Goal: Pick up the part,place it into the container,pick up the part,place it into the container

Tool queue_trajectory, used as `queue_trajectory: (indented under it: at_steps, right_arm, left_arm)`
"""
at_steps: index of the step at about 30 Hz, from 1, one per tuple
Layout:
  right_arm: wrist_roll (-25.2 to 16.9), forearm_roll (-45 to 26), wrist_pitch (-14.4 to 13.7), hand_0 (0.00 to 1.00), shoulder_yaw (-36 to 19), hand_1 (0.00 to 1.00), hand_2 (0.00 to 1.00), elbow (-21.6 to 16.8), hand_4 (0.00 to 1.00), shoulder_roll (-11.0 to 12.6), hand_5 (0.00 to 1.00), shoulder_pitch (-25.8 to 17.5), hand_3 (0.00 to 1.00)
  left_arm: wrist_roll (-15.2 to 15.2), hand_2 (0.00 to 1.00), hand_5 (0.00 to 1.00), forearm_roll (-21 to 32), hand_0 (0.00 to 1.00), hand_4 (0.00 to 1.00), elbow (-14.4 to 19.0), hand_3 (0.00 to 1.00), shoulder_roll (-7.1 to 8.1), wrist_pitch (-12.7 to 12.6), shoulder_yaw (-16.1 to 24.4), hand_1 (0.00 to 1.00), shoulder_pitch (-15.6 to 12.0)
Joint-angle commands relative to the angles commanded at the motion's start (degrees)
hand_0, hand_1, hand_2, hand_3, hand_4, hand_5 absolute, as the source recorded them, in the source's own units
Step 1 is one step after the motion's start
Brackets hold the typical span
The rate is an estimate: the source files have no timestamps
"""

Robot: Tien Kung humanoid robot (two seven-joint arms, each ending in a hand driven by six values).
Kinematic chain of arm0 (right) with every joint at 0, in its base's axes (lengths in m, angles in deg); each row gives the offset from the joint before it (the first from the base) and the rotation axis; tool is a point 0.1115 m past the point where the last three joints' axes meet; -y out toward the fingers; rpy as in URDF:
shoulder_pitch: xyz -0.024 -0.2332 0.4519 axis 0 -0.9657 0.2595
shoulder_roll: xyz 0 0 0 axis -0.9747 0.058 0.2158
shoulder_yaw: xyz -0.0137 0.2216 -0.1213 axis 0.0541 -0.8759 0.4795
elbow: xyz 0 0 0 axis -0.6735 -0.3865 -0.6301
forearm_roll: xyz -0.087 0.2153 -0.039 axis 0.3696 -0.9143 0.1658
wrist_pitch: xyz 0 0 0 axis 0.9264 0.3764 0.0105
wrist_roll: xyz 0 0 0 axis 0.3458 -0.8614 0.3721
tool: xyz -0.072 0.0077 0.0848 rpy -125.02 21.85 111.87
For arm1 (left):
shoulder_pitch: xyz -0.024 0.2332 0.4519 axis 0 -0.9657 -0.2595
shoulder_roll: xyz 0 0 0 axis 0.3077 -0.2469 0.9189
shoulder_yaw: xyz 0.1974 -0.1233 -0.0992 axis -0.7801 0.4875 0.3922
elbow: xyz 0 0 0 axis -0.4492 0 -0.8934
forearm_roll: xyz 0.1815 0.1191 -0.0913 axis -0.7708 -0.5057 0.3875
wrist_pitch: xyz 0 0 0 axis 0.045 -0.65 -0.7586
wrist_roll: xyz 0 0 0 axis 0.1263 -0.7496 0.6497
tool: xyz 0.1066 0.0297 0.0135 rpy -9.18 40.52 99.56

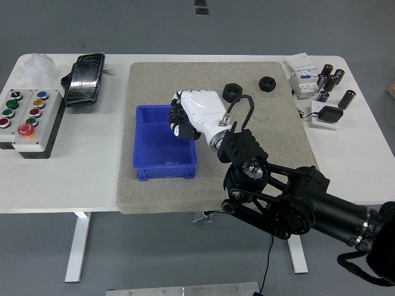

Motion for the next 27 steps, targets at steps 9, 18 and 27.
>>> queue_trajectory:
  at_steps: [9, 18, 27]
  right_arm:
    - [1.0, -3.6, 2.7, 0.354, 5.7, 0.580, 0.632, 1.0, 0.209, -1.8, 0.175, 1.3, 0.624]
    - [4.0, -1.6, 4.5, 0.344, 4.0, 0.693, 0.823, 1.3, 0.798, -1.5, 0.304, 0.9, 0.829]
    - [4.7, -0.6, 3.9, 0.345, -0.7, 0.697, 0.836, 0.5, 0.844, -0.1, 0.344, -1.3, 0.857]
  left_arm:
    - [-0.2, 0.550, 0.398, -0.2, 0.617, 0.632, 0.0, 0.641, 0.06, 0.0, 0.2, 0.506, 0.0]
    - [-0.2, 0.550, 0.400, -0.5, 0.616, 0.632, 0.0, 0.640, 0.05, 0.0, 0.4, 0.506, -0.1]
    - [-0.1, 0.550, 0.399, -1.0, 0.617, 0.632, 0.0, 0.640, -0.02, 0.1, 0.6, 0.506, 0.0]
